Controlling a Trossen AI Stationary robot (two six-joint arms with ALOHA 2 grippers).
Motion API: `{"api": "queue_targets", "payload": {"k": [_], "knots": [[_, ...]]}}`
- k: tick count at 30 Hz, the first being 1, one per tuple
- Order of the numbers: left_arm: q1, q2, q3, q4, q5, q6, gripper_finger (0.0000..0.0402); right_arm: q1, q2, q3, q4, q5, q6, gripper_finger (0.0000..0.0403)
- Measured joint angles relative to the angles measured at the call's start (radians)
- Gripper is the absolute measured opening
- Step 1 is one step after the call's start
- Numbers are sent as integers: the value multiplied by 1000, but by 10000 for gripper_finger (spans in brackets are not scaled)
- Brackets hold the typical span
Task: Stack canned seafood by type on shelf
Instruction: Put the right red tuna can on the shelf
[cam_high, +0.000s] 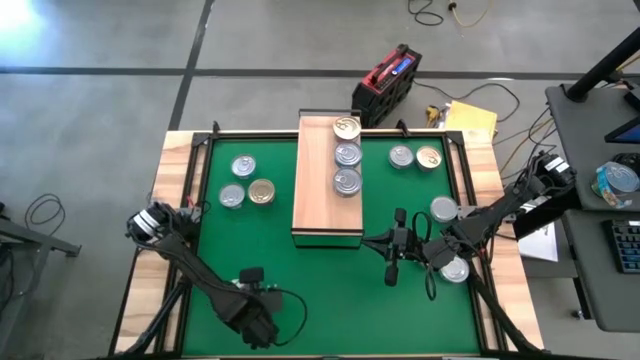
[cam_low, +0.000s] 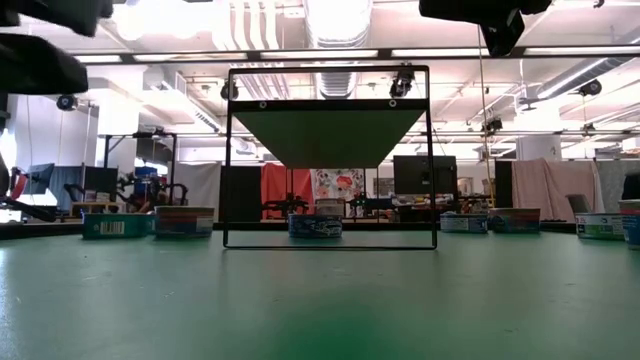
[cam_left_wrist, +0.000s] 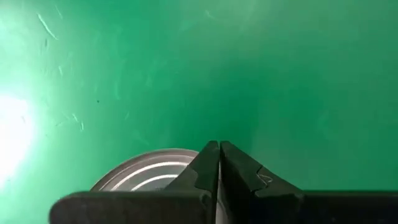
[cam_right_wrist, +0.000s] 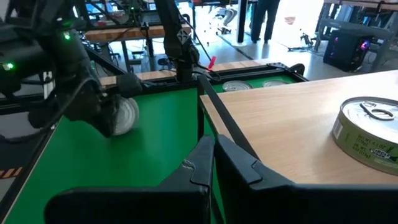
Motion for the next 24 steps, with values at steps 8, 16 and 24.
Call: {"api": "queue_targets", "payload": {"k": [8, 16, 24], "knots": [[2, -8, 4, 19, -24, 10, 0, 0, 0, 0, 0, 0, 0, 9], [-2, -11, 115, -172, -68, -19, 0, 0, 1, 0, -1, -1, 0, 9], [-7, -13, 199, -575, -228, -162, 0, 0, 1, 0, -1, 0, 0, 9]]}}
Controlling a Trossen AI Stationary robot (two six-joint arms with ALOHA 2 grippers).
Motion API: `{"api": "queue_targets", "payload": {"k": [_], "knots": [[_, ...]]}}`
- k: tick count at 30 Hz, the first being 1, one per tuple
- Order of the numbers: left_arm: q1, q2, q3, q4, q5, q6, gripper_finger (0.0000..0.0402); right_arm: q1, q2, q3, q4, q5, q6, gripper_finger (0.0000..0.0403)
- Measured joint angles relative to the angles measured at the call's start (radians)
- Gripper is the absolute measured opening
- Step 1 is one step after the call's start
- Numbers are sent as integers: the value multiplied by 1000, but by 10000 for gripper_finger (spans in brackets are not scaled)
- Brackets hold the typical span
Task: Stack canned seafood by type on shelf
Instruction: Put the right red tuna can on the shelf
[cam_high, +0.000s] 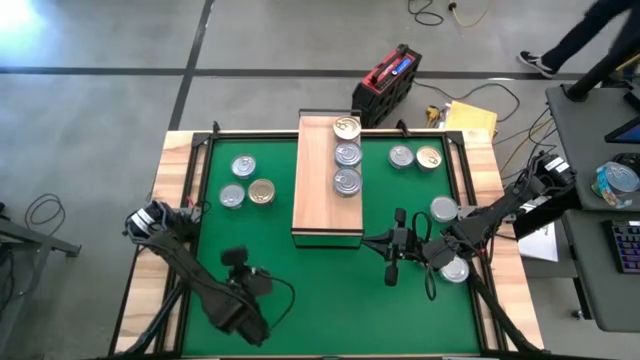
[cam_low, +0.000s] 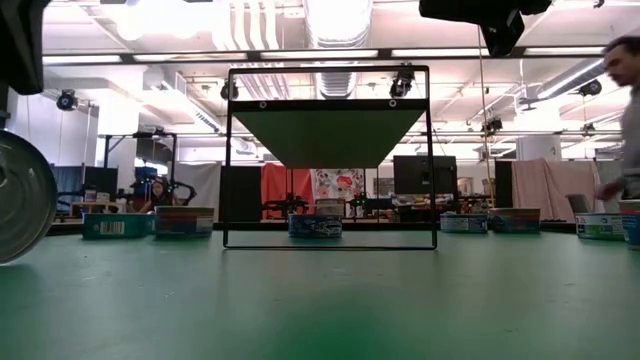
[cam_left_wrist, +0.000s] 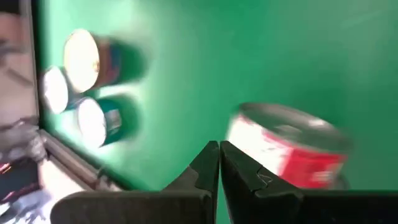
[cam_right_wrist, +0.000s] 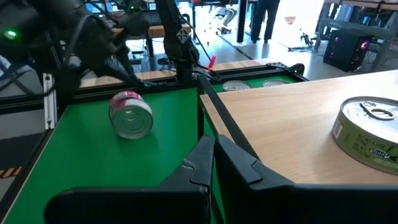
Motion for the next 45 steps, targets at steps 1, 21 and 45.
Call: {"api": "queue_targets", "payload": {"k": [1, 21, 45], "knots": [[3, -3, -11, 4, 0, 1, 0, 0, 0, 0, 0, 0, 0, 9], [-125, -235, -37, 66, -253, -100, 0, -60, 249, 508, -504, -62, -198, 9], [-284, -230, -238, 69, -254, -185, 0, -94, 776, 1007, -416, -137, -220, 9]]}}
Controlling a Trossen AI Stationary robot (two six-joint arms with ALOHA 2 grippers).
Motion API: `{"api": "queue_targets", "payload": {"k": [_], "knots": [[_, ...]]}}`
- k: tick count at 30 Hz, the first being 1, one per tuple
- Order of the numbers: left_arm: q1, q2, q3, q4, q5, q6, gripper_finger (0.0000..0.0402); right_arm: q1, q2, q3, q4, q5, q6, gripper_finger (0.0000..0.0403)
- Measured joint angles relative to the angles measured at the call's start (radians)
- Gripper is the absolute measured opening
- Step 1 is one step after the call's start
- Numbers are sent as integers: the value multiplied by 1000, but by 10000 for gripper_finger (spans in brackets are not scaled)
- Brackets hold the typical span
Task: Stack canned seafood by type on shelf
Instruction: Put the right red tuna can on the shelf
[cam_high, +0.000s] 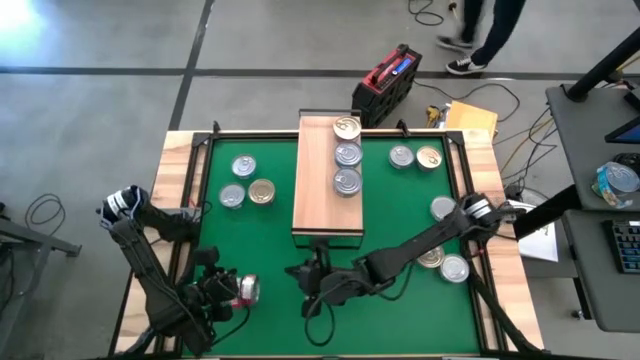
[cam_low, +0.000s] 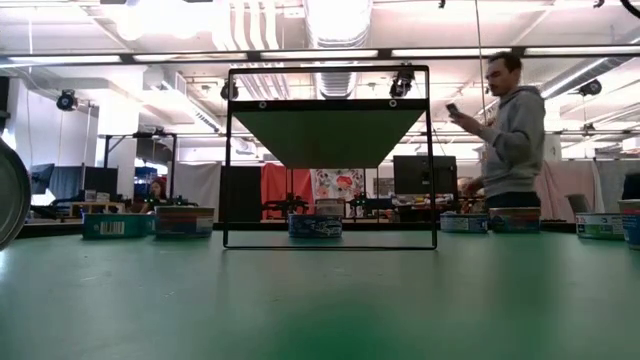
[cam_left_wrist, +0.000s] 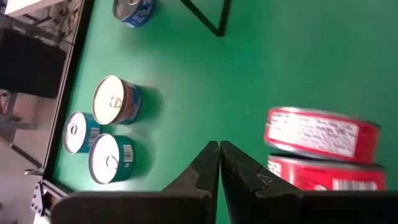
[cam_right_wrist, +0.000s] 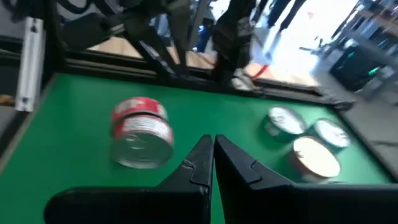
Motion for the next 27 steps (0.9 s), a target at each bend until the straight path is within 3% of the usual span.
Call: {"api": "queue_targets", "payload": {"k": [6, 16, 21, 27], "knots": [[-63, 0, 4, 7, 9, -26, 0, 0, 129, 143, 1, -31, 71, 9], [-159, 1, 24, 27, 11, -88, 0, 0, 366, 438, 10, -34, 53, 9], [-184, 14, 23, 50, 10, -100, 0, -2, 435, 480, 123, -115, 36, 9], [-199, 15, 23, 72, 9, -99, 0, -10, 487, 471, 248, -125, 44, 9]]}}
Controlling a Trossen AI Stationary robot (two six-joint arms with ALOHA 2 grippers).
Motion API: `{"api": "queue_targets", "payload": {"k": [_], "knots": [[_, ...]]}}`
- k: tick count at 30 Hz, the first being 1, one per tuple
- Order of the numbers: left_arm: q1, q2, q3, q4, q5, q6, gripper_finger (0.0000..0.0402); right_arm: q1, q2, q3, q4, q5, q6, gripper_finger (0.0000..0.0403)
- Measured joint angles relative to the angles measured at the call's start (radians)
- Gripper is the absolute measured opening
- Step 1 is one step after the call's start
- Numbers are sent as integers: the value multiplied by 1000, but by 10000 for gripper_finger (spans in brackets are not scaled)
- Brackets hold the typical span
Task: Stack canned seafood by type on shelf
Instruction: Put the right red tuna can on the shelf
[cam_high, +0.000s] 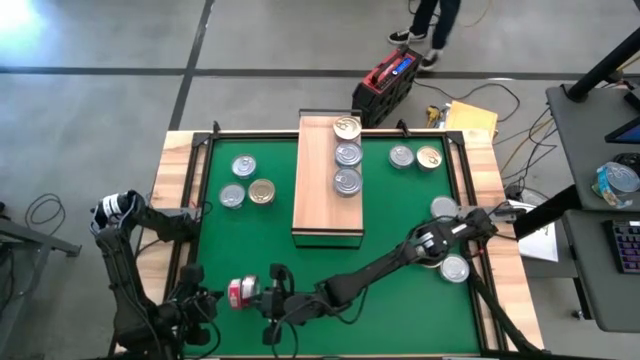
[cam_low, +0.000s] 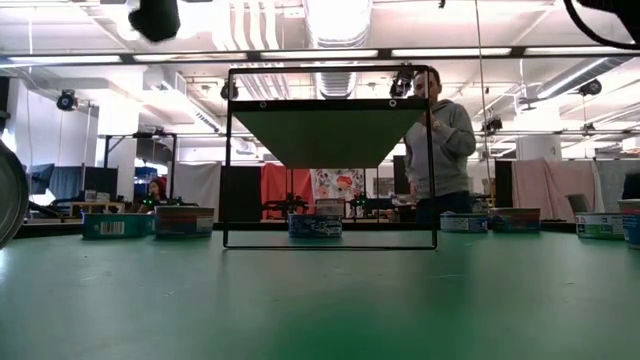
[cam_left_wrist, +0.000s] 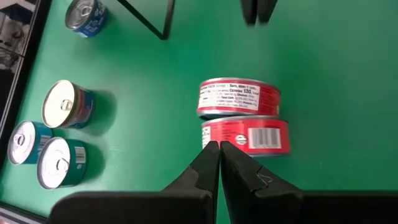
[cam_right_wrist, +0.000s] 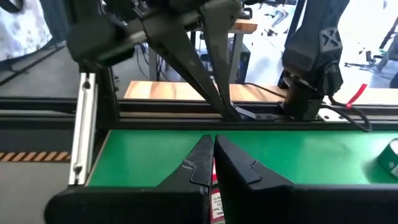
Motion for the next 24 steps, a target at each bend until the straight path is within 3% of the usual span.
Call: {"api": "queue_targets", "payload": {"k": [7, 24], "knots": [[0, 0, 0, 5, -27, 3, 0, -18, 54, -1, 85, 27, 38, 9], [-2, 0, -30, 95, -114, 72, 0, -36, 92, -2, 41, 25, 98, 9]]}}
